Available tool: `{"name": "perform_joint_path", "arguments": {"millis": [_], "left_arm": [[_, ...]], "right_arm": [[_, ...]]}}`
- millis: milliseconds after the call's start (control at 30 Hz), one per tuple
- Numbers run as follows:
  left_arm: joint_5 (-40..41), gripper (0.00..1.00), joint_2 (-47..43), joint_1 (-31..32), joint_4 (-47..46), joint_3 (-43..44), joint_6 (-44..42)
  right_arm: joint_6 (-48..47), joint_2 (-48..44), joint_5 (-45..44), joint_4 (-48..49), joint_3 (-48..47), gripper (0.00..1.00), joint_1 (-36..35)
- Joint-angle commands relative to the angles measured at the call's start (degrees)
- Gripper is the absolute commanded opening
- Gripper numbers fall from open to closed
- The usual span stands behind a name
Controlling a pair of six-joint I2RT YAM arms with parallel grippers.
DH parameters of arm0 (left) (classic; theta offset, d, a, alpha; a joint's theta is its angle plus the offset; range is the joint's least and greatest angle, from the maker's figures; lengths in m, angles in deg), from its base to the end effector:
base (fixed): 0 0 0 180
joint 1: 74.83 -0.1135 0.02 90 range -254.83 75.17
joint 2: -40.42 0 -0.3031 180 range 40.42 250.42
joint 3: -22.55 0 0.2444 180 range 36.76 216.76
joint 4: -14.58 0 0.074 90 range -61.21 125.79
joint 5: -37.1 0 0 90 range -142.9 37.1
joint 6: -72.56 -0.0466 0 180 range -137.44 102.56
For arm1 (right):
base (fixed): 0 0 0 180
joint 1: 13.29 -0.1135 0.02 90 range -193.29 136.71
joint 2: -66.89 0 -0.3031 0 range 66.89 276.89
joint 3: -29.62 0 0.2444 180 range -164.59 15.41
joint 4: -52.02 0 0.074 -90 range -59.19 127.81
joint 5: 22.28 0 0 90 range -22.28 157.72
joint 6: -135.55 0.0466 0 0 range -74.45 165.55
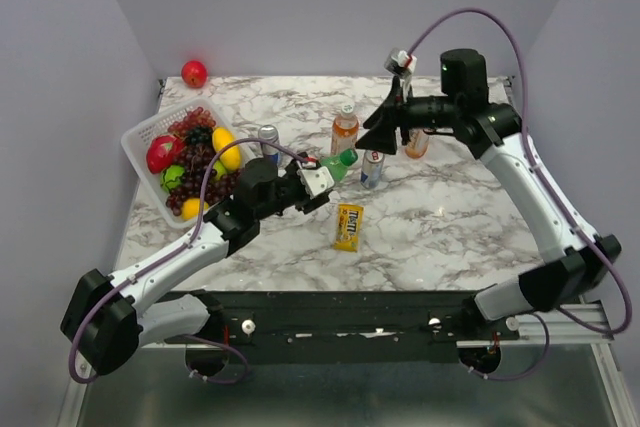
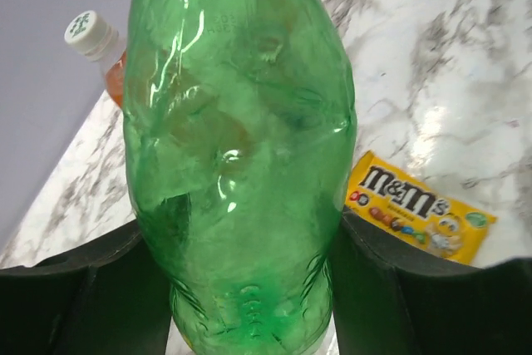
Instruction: Screw on the bottle caps
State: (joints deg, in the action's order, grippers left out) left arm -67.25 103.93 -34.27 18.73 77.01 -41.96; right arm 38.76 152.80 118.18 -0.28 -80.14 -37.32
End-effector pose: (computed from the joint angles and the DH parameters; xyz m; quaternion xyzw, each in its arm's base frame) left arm 0.1765 -0.1662 0.3191 0.4836 0.6138 -0.1829 0.5966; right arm 0.2713 0.1603 0.4653 -0.4168 0.6913 0.4315 0.4027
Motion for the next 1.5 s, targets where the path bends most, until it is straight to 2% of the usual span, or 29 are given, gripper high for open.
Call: {"name": "perform_joint_path", "arguments": {"millis": [0,100,267,500,800,1033,1167,1300,1433,1467], "left_arm": [[-11.83,0.00,-0.75,-0.65,-1.45,3.25,12.55],[-14.65,0.00,0.48,-0.65,-1.89,6.32,15.80],[-15.44,0.00,2.23,-0.83,-0.83,10.46,16.77],[-16.68,0.00,3.64,-1.09,-1.80,13.54,20.12],[-15.45,0.00,3.56,-2.41,-3.29,12.84,22.84],[-15.01,0.00,3.55,-2.59,-4.61,11.96,23.55],[-14.31,0.00,3.82,-2.41,-5.23,11.43,23.89],[-6.94,0.00,4.52,0.48,-6.37,10.82,21.80],[6.05,0.00,6.01,5.75,-11.36,8.97,15.91],[12.00,0.00,7.23,6.72,-12.51,8.36,14.59]], "right_arm": [[1.49,-7.86,6.58,23.73,9.67,0.74,-0.14],[4.84,-5.58,9.92,25.24,8.10,0.71,-0.14],[11.53,-5.32,12.38,34.65,10.56,0.69,-0.14],[14.60,-5.93,13.97,37.29,11.79,0.64,-0.14],[17.15,-6.81,13.09,37.56,12.67,0.65,0.12],[19.44,-6.02,11.95,39.31,12.75,0.52,0.30],[21.02,-5.93,9.93,40.90,13.54,0.38,0.30],[20.42,-6.37,6.07,41.25,14.33,0.27,0.21],[17.61,-7.95,1.42,41.25,16.79,0.20,-0.31],[16.73,-8.99,0.53,41.25,17.41,0.18,-0.49]]}}
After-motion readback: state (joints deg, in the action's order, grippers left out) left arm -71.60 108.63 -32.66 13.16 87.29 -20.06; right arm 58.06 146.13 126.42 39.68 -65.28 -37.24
